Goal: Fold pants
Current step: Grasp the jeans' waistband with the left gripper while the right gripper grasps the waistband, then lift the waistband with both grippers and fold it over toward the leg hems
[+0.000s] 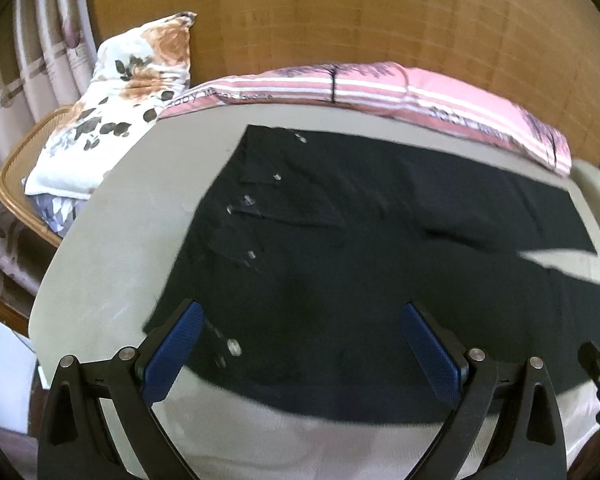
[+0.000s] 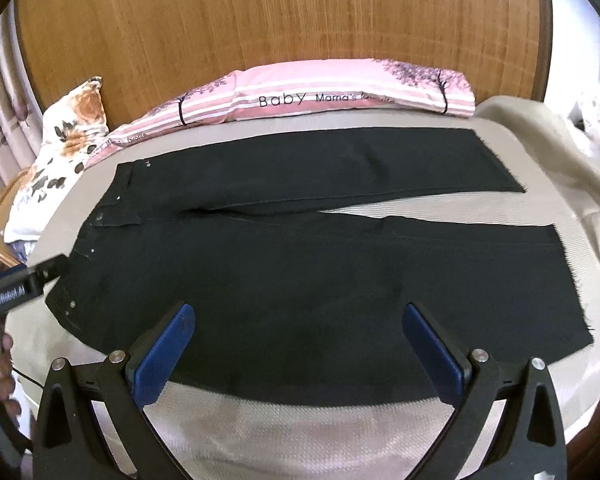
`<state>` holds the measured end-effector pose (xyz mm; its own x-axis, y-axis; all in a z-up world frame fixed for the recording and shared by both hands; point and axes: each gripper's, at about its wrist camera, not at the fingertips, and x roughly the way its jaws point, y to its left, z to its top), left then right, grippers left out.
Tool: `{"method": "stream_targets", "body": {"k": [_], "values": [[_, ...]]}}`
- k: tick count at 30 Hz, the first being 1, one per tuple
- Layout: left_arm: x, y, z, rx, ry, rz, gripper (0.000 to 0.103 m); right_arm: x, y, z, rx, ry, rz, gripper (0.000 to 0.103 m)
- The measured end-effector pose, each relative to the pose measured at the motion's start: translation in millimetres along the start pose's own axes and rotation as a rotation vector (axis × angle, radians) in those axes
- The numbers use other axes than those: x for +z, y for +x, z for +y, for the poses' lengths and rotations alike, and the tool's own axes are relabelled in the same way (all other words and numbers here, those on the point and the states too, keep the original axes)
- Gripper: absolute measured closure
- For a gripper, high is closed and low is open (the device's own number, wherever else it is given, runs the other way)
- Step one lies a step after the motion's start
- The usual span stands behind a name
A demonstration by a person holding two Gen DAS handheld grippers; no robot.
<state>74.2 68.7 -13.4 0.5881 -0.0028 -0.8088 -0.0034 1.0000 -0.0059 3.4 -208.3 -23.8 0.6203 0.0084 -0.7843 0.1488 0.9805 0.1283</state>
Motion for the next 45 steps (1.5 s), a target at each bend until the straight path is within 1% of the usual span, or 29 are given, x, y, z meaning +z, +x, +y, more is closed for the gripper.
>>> {"method": "stream_targets", "body": {"k": [2,4,5,7,9,10,12,14,16,18,19,21,23,25,26,27,29,30,31,34,36,37,40,43,45], "values": [[16,9,14,-0.004,-0.019,-0.002,0.004,9,7,1,0.013,-0.004,-0.001,0.0],[34,20,27,-0.025,-0.037,-0.002,0.004,19,12,0,0.068,0.002,0.002,0.0],[44,27,34,-0.038,-0.045,0.003,0.004,28,17,-2,0.138,0.023,0.006,0.0],[62,39,47,-0.067,-0.063,0.006,0.006,43,23,-6,0.242,0.081,0.005,0.0],[84,55,61,-0.091,-0.078,0.003,0.012,59,32,-9,0.313,0.143,0.0,0.0],[91,61,65,-0.097,-0.085,0.006,0.013,69,40,-10,0.352,0.176,0.009,0.0],[109,80,78,-0.12,-0.109,0.022,0.016,86,56,-10,0.384,0.21,0.027,0.0],[124,98,87,-0.139,-0.132,0.041,0.019,98,67,-6,0.407,0.215,0.041,0.0],[140,122,97,-0.18,-0.153,0.068,0.021,111,84,-3,0.413,0.216,0.069,0.0],[151,142,103,-0.211,-0.173,0.099,0.029,122,99,4,0.413,0.204,0.095,0.0],[155,150,105,-0.236,-0.182,0.111,0.031,125,105,6,0.406,0.196,0.1,0.0],[167,170,111,-0.289,-0.205,0.138,0.04,133,123,13,0.388,0.171,0.122,0.0],[174,186,115,-0.312,-0.253,0.166,0.043,138,135,14,0.383,0.165,0.132,0.0],[182,203,119,-0.329,-0.264,0.182,0.048,144,151,20,0.37,0.15,0.154,0.0],[185,211,120,-0.344,-0.269,0.194,0.049,147,160,24,0.358,0.136,0.166,0.0],[189,220,122,-0.368,-0.276,0.21,0.053,147,163,25,0.355,0.127,0.171,0.0],[192,232,124,-0.4,-0.289,0.235,0.057,152,174,29,0.34,0.109,0.177,0.0],[193,236,124,-0.413,-0.292,0.245,0.063,155,180,31,0.338,0.103,0.182,0.0],[194,242,124,-0.431,-0.295,0.258,0.065,159,188,33,0.337,0.098,0.187,0.0],[196,250,126,-0.449,-0.304,0.277,0.071,163,197,36,0.329,0.085,0.191,0.0],[197,252,128,-0.464,-0.306,0.278,0.078,167,205,38,0.324,0.073,0.194,0.0],[199,251,128,-0.471,-0.302,0.276,0.08,168,207,40,0.322,0.063,0.193,0.0],[205,254,125,-0.485,-0.281,0.264,0.08,170,218,47,0.314,0.018,0.199,0.0],[208,261,125,-0.498,-0.269,0.265,0.08,169,226,49,0.313,-0.008,0.209,0.0],[211,270,122,-0.522,-0.266,0.278,0.08,171,231,51,0.319,-0.026,0.213,0.0]]}}
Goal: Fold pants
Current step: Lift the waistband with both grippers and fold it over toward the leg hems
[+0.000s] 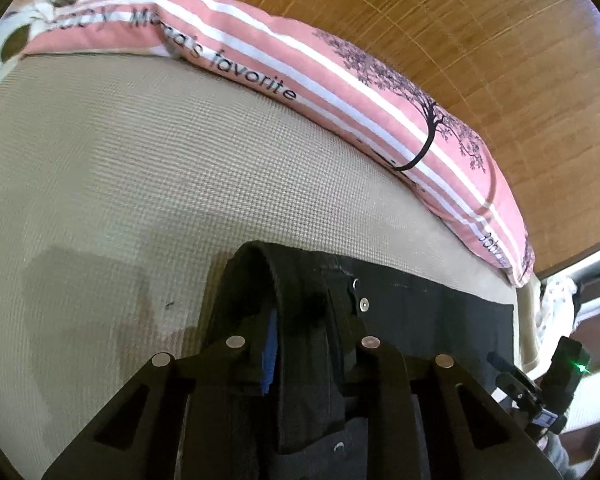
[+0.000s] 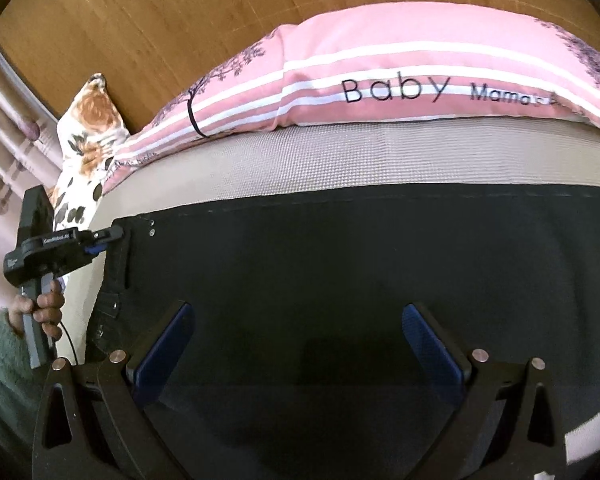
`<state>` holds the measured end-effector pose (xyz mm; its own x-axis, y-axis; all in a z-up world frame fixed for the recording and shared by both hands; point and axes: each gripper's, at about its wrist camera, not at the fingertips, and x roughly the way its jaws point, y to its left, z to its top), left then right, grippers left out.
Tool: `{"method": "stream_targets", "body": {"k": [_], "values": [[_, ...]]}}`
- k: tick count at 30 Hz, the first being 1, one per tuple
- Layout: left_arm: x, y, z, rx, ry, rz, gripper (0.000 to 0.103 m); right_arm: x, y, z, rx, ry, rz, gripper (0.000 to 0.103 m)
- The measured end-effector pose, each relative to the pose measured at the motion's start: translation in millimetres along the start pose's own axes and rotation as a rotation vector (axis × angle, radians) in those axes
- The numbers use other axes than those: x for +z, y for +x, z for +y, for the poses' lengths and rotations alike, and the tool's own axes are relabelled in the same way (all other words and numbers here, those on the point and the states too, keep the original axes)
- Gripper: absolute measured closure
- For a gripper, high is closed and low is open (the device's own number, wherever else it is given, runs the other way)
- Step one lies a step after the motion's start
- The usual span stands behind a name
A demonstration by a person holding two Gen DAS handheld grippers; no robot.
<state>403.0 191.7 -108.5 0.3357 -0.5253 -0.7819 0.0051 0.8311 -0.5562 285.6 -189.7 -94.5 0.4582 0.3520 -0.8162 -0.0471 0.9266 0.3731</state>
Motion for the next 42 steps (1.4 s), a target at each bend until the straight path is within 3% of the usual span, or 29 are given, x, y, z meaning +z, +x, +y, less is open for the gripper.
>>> {"method": "stream_targets", "body": {"k": [7,8,12,17,26,34,42], "values": [[6,15,3,-0.039,-0.038,-0.013,0.081,13,14,-1,-0.041,-0.096,0.018,0.0],[5,14,1,-0.034,-0.038,-0.031,0.088,15,16,-3,-0.042,-0.108,0.024,0.0],[-3,-3,-12,-0.011,0.031,-0.103,0.091,28,21,-12,-0.017,-0.169,0.052,0.0],[-17,-36,-35,-0.059,0.088,-0.208,0.092,57,25,-25,0.017,-0.286,0.091,0.002],[-42,-72,-58,-0.165,0.136,-0.319,0.095,111,46,-43,0.225,-0.411,0.267,0.013],[-49,-86,-52,-0.248,0.117,-0.337,0.095,131,76,-35,0.386,-0.544,0.402,0.025],[-52,-88,-55,-0.236,0.145,-0.341,0.095,130,98,-30,0.512,-0.621,0.512,0.036]]}}
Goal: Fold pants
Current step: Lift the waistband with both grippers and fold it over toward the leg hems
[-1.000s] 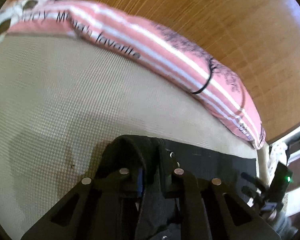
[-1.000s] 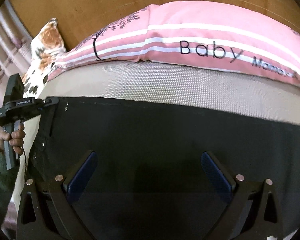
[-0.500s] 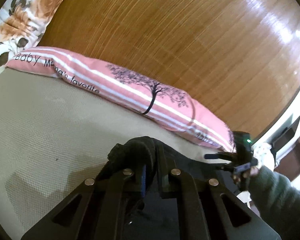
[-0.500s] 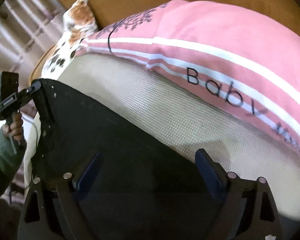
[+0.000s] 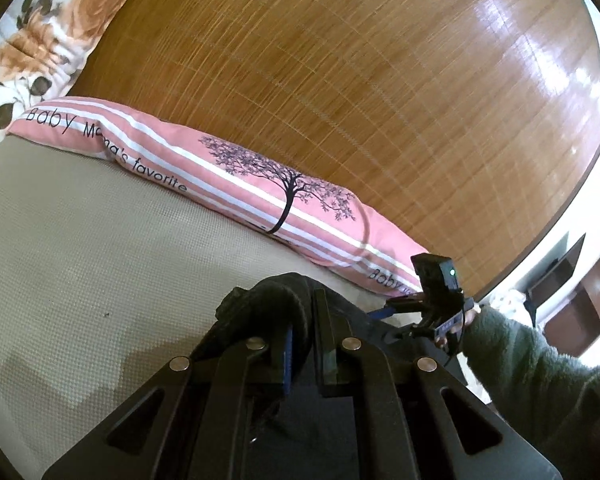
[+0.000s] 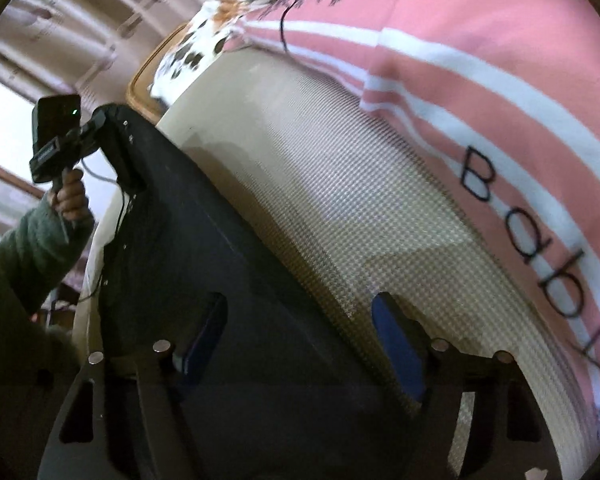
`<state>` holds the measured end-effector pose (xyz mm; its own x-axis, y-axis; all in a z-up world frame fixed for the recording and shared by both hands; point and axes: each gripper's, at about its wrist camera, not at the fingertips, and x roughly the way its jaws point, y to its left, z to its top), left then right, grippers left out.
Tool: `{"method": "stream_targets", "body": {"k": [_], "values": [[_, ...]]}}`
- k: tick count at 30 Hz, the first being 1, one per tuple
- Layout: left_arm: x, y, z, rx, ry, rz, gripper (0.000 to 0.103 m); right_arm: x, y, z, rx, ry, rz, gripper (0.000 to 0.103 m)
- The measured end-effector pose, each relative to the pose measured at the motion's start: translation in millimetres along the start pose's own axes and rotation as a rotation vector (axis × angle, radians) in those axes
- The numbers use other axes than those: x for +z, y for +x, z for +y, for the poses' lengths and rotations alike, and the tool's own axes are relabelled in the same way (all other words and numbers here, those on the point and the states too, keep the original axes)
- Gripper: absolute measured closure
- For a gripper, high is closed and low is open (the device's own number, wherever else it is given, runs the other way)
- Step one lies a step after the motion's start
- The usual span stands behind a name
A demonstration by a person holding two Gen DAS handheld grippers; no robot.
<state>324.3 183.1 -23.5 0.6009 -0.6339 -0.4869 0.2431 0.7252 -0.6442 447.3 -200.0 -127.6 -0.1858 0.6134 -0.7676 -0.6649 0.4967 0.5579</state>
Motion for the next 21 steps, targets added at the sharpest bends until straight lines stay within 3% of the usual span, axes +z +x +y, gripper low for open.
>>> {"method": "stream_targets", "body": {"k": [2,6,11,17,21], "values": [[1,1,1,0.007,-0.004,0.001,0.095,-4,-1,-3,0.027,-0.011,0.027,0.053],[3,6,7,0.028,-0.015,0.006,0.095,-22,-9,-11,0.013,-0.01,0.066,0.064],[4,17,16,0.069,-0.029,0.017,0.095,-39,-20,-18,-0.055,0.032,0.046,0.086],[5,32,24,0.146,-0.025,0.026,0.095,-48,-25,9,-0.254,0.024,-0.013,0.093],[4,34,18,0.189,0.036,0.025,0.095,-62,-43,41,-0.386,0.081,-0.116,0.094]]}}
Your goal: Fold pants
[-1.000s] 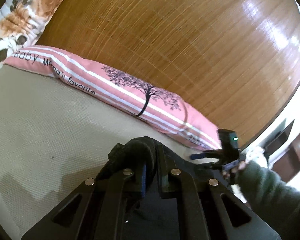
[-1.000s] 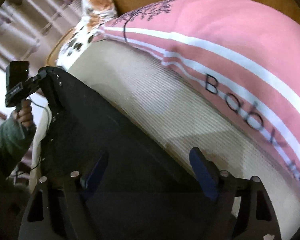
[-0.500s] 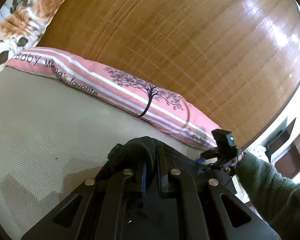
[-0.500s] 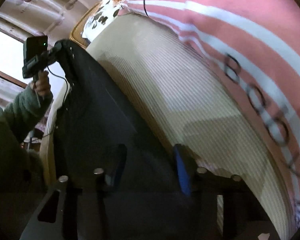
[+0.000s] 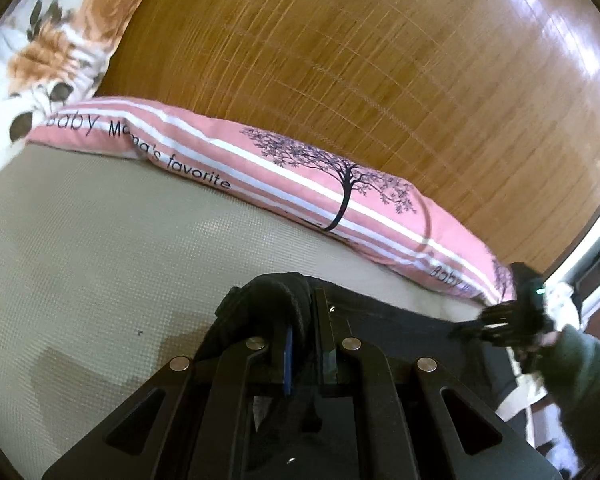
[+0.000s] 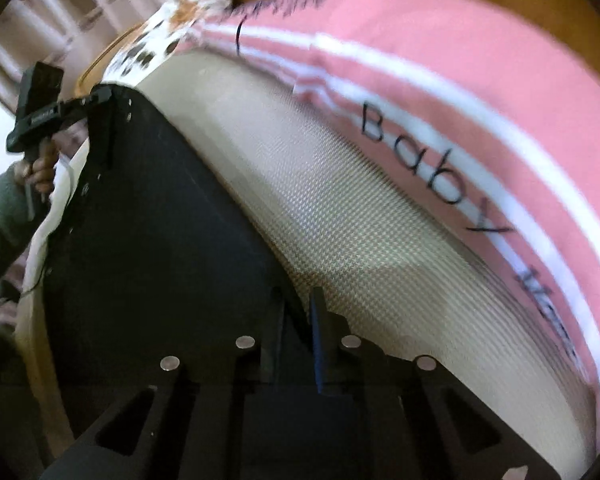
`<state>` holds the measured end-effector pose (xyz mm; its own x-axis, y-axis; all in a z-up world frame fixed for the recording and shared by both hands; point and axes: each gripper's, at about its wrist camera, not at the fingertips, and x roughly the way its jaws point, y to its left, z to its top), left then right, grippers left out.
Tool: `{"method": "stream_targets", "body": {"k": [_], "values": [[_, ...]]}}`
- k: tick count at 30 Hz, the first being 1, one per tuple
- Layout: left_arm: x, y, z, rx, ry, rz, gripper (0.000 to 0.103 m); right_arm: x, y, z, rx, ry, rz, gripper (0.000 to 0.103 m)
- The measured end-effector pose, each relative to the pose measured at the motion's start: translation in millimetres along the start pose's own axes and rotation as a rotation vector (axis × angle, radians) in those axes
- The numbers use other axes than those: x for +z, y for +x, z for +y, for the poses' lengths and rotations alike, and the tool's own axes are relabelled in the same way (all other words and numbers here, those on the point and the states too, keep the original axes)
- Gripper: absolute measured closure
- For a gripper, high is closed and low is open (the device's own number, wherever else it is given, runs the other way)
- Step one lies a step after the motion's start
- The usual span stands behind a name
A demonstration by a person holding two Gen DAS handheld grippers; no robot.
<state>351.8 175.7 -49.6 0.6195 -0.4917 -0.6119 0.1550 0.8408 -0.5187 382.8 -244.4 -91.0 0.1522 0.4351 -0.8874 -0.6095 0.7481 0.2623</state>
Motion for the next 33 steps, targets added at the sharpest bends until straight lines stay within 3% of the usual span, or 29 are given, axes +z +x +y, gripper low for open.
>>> {"method": "stream_targets", "body": {"k": [4,10,18,25,33], "values": [[3,-9,-8,0.009,0.04,0.002,0.095,-14,-30,21,-0.077,0.052,-0.054,0.095],[-2,-53,-34,-0.008,0.152,-0.023,0.095,-40,-70,66,-0.18,0.103,-0.103,0.096],[-53,-131,-62,-0.039,0.266,-0.027,0.095,-115,-106,132,-0.225,0.185,-0.171,0.096],[-119,-169,-58,-0.022,0.266,0.054,0.095,-174,-96,172,-0.181,0.276,-0.154,0.097],[-183,-159,-53,0.077,0.374,0.22,0.095,-222,-46,190,-0.178,0.342,-0.073,0.097]]}}
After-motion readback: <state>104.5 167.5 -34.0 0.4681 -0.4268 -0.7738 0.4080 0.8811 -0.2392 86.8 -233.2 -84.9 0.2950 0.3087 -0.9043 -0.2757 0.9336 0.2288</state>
